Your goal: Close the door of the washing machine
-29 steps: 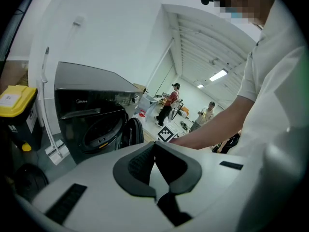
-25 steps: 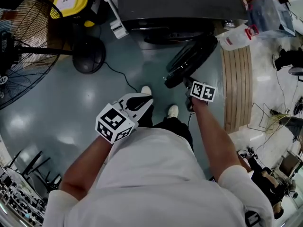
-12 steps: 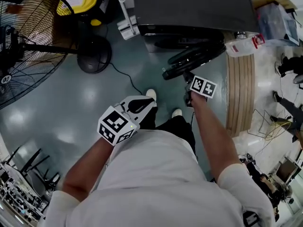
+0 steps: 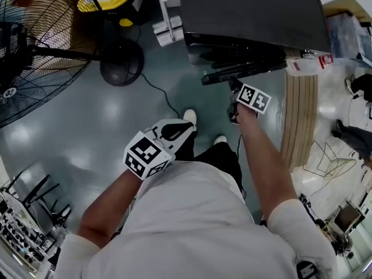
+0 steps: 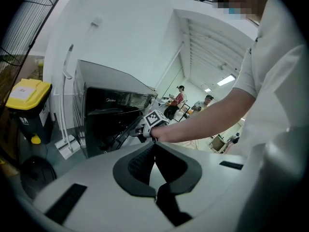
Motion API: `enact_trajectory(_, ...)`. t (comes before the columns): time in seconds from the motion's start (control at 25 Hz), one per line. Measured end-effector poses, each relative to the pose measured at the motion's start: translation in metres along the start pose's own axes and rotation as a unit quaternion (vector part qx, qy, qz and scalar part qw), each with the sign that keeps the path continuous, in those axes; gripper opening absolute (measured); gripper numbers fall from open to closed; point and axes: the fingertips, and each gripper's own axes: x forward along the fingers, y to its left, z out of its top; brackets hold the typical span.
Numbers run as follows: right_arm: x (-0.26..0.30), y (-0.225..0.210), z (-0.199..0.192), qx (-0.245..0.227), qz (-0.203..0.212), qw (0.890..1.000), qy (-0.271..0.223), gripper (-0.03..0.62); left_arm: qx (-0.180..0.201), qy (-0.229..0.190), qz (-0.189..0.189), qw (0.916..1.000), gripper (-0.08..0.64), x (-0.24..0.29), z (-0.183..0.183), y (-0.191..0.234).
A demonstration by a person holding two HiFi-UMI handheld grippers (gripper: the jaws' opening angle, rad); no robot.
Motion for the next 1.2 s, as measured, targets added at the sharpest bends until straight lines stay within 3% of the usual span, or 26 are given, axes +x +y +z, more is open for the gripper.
enact_trajectory(0.6,0.035,0.022,0.044,-0.001,0.007,1.000,-0.021,0.074,-0.018,0.001,0.012,0.9998,0.017,-0.005,-0.003,0.019)
enact_trajectory(1.2,0.046,0.026,0.058,0.000,0.013,0.999,-0.037,0.074,-0.015,0.011,0.005,0.9998,0.017,-0.001,0.000,0.028)
